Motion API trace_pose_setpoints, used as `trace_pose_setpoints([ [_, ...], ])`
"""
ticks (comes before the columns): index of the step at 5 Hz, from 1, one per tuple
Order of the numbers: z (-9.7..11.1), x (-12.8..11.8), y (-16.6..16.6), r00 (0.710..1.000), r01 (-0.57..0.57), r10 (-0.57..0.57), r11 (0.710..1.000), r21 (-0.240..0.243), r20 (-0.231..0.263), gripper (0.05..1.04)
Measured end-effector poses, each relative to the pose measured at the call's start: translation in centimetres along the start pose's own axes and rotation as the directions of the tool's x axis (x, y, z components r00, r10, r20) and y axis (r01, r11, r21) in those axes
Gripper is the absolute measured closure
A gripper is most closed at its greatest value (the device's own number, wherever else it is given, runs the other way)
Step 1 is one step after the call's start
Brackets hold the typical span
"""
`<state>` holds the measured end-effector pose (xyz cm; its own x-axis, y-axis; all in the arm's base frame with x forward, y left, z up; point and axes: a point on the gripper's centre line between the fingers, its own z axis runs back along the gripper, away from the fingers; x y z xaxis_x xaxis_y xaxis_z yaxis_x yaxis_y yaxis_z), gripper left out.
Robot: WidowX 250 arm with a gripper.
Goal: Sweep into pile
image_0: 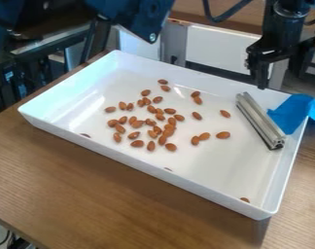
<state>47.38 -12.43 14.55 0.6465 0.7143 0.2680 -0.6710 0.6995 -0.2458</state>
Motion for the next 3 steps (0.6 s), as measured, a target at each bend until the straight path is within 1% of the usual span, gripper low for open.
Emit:
trace_pose_setpoints([
  [1, -2.1, -0.3, 1.1, 1.0, 0.028, -0.028, 0.999, 0.016, -0.01, 0.083],
  [2, -3.3, -0.4, 1.8, 0.998, 0.054, -0.053, 0.998, 0.019, -0.02, 0.083],
  [3, -4.1, -0.4, 2.2, 0.998, 0.069, -0.069, 0.997, 0.022, -0.002, 0.083],
])
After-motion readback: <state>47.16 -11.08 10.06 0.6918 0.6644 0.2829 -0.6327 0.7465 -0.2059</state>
